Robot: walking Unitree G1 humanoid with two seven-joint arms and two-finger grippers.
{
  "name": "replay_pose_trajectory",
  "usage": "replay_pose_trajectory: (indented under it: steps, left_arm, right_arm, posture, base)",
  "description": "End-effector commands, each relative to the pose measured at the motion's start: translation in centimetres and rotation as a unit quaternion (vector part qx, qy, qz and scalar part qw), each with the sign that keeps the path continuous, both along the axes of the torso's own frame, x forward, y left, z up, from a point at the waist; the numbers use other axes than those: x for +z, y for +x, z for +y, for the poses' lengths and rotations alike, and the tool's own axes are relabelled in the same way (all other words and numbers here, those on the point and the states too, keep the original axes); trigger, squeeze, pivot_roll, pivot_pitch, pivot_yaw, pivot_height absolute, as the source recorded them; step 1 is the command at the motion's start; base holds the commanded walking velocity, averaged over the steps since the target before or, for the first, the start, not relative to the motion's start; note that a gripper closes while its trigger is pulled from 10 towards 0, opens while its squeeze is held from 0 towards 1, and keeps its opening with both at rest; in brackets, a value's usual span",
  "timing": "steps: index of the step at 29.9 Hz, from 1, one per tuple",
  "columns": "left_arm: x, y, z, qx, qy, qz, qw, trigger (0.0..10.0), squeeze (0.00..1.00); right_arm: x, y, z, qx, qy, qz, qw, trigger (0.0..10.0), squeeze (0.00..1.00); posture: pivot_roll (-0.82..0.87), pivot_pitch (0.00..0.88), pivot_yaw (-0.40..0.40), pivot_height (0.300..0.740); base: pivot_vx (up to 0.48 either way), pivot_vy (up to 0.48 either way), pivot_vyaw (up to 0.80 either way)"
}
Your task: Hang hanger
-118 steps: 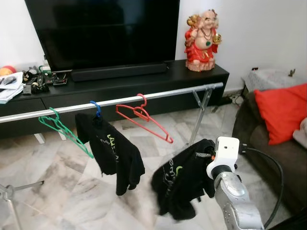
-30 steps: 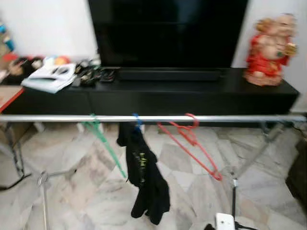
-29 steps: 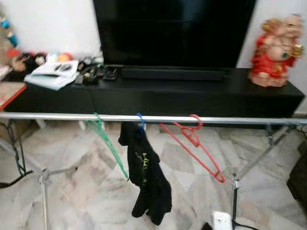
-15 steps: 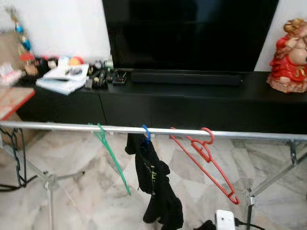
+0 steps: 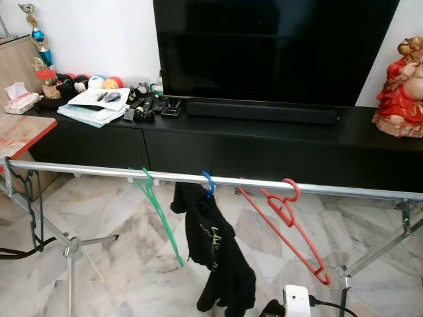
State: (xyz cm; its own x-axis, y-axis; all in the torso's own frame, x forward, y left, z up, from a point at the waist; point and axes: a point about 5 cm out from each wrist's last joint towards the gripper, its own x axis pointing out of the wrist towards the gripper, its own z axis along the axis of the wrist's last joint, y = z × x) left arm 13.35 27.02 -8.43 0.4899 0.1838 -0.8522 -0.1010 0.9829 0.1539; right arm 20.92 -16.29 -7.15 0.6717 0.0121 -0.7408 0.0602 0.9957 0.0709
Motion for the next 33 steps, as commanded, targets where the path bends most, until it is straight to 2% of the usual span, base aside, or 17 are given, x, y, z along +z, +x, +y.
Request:
replay_pose_trajectory:
  steps: [1, 9, 16, 20, 21, 22, 23, 24, 27, 28, 30, 33]
  left_arm:
    - [0.0, 0.0, 0.0, 0.004, 0.004, -0.005, 1.0, 10.0, 0.0]
    - [0.2, 0.1, 0.1, 0.004, 0.02, -0.031, 0.999, 10.0, 0.0]
    - [0.6, 0.4, -0.3, 0.018, 0.036, -0.1, 0.994, 10.0, 0.0]
    - [0.8, 0.6, -0.4, 0.021, 0.036, -0.117, 0.992, 10.0, 0.0]
    - [2.9, 4.8, -0.8, -0.007, 0.048, -0.192, 0.98, 10.0, 0.0]
    - [2.9, 4.8, -0.8, -0.007, 0.048, -0.192, 0.98, 10.0, 0.0]
    - [8.0, 11.0, -1.9, -0.045, 0.066, -0.322, 0.943, 10.0, 0.0]
    - [9.8, 12.2, -2.3, -0.053, 0.069, -0.362, 0.928, 10.0, 0.0]
    - [11.6, 12.5, -3.4, -0.076, 0.052, -0.413, 0.906, 10.0, 0.0]
    - [11.6, 12.5, -3.4, -0.076, 0.052, -0.413, 0.906, 10.0, 0.0]
    - [12.4, 12.5, -4.8, -0.117, 0.041, -0.44, 0.89, 10.0, 0.0]
    - [12.9, 12.3, -5.2, -0.104, 0.034, -0.452, 0.885, 10.0, 0.0]
  right_arm:
    - [0.1, 0.2, -0.3, 0.002, -0.004, 0.0, 1.0, 10.0, 0.0]
    - [0.0, 0.0, -0.5, 0.005, -0.007, 0.002, 1.0, 10.0, 0.0]
    - [-0.4, -0.8, -1.1, 0.008, -0.015, 0.019, 1.0, 10.0, 0.0]
    - [-0.5, -0.9, -1.2, 0.005, -0.016, 0.022, 1.0, 10.0, 0.0]
    - [-0.5, -1.0, -1.2, 0.005, -0.016, 0.023, 1.0, 10.0, 0.0]
    - [-0.5, -1.0, -1.2, 0.005, -0.016, 0.023, 1.0, 10.0, 0.0]
    - [-0.7, -1.3, -1.2, 0.004, -0.016, 0.027, 1.0, 10.0, 0.0]
    - [-0.8, -1.5, -1.3, 0.003, -0.016, 0.03, 0.999, 10.0, 0.0]
    - [-1.1, -2.3, -1.5, 0.0, -0.018, 0.042, 0.999, 10.0, 0.0]
    - [-1.1, -2.3, -1.5, 0.0, -0.018, 0.042, 0.999, 10.0, 0.0]
    - [-1.4, -2.9, -1.7, 0.0, -0.02, 0.05, 0.999, 10.0, 0.0]
    - [-1.5, -3.2, -1.9, -0.002, -0.02, 0.053, 0.998, 10.0, 0.0]
  posture:
    - [0.11, 0.0, 0.013, 0.74]
    - [0.11, 0.0, 0.006, 0.74]
    - [0.12, 0.0, -0.016, 0.74]
    - [0.11, 0.0, -0.01, 0.74]
    - [0.11, 0.0, -0.01, 0.74]
    - [0.11, 0.0, -0.01, 0.74]
    - [0.09, 0.0, 0.0, 0.74]
    - [0.09, 0.0, 0.0, 0.74]
    - [0.09, 0.0, 0.004, 0.74]
    - [0.09, 0.0, 0.004, 0.74]
    - [0.08, 0.0, 0.009, 0.74]
    - [0.08, 0.0, 0.005, 0.74]
  base:
    - [0.0, -0.386, 0.0]
    - [0.0, -0.096, 0.0]
    - [0.0, 0.0, 0.0]
    - [0.0, 0.0, 0.0]
    - [0.0, 0.0, 0.0]
    - [0.0, 0.0, 0.0]
    - [0.0, 0.0, 0.0]
    - [0.0, 0.0, 0.0]
    - [0.0, 0.0, 0.0]
    - [0.0, 0.0, 0.0]
    - [0.0, 0.0, 0.0]
    - [0.0, 0.0, 0.0]
